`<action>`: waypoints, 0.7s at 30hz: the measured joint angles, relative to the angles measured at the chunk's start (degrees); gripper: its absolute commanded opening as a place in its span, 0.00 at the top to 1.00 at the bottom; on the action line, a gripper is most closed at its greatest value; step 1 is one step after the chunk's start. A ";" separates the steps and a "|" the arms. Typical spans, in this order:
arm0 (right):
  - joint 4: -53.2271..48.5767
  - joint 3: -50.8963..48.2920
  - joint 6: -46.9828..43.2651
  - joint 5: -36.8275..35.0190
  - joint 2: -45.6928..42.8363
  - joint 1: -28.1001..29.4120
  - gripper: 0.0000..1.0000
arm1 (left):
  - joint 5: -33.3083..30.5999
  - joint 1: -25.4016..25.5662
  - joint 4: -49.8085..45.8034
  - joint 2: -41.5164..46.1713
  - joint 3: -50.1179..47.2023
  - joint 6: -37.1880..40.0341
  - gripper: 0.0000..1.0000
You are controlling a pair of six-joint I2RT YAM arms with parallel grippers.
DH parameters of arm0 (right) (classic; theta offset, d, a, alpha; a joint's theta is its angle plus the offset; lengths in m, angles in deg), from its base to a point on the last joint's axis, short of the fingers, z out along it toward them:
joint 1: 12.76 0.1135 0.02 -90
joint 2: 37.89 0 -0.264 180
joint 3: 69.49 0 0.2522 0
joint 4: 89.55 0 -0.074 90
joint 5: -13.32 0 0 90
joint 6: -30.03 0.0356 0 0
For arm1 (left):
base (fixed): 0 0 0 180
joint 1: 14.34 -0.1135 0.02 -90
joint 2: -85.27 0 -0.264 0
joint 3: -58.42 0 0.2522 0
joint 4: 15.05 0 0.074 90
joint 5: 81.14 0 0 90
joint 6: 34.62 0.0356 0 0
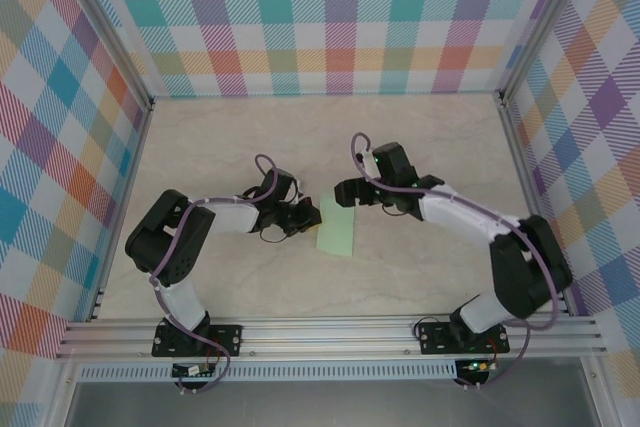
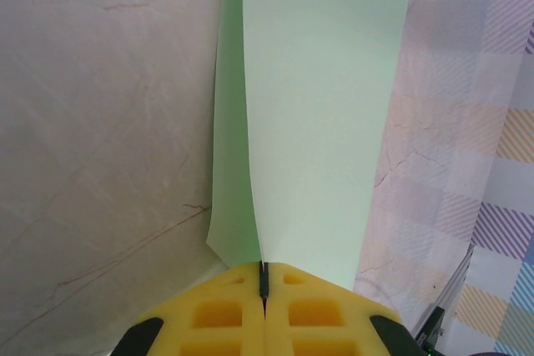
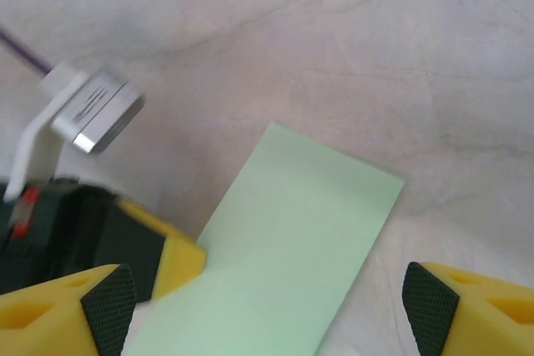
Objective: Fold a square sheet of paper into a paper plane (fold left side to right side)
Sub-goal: Third fold the triangle at the center of the table.
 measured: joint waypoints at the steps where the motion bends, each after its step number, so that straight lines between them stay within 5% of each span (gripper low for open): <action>1: 0.59 -2.21 -0.79 -0.57 -2.27 1.36 0.14 | -0.02 0.07 -0.24 0.00 0.02 -0.15 1.00; 6: 2.80 -12.92 -5.35 -7.17 -10.25 12.94 0.13 | 0.02 0.33 -0.83 0.00 0.24 -1.05 1.00; 12: 4.44 -14.73 -11.65 -17.68 -7.45 25.94 0.13 | 0.11 0.42 -0.85 0.00 0.74 -1.62 1.00; 21: 5.77 -6.51 -20.72 -27.96 7.87 31.32 0.20 | 0.13 0.61 -1.49 0.00 0.76 -1.64 1.00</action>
